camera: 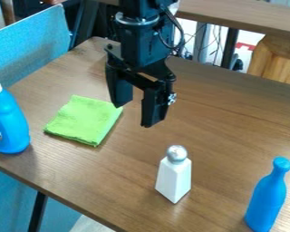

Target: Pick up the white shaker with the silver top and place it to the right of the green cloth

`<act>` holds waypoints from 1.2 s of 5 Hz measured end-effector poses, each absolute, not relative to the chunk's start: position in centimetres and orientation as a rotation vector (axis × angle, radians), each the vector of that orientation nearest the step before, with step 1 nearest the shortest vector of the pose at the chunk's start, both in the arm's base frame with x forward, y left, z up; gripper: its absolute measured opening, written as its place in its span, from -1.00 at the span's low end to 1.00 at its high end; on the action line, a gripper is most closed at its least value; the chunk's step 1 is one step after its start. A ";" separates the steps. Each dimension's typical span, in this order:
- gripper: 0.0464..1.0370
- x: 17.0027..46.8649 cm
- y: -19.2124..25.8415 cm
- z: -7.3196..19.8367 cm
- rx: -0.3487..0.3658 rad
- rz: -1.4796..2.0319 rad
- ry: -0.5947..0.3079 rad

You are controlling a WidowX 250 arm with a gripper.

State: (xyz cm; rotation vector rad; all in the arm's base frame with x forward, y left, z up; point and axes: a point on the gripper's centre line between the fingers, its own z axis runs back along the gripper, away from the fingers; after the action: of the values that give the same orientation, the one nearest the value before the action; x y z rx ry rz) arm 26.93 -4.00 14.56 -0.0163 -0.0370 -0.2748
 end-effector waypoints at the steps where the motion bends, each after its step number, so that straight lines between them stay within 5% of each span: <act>1: 0.93 26.8 -4.0 13.8 -0.015 -0.270 -0.006; 2: 0.93 27.3 -5.6 12.8 0.013 -0.312 0.069; 6: 0.93 27.6 -7.8 9.8 -0.021 -0.280 0.132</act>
State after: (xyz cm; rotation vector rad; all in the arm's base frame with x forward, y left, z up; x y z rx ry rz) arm 27.56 -7.75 9.76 -0.0207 0.1323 -0.2802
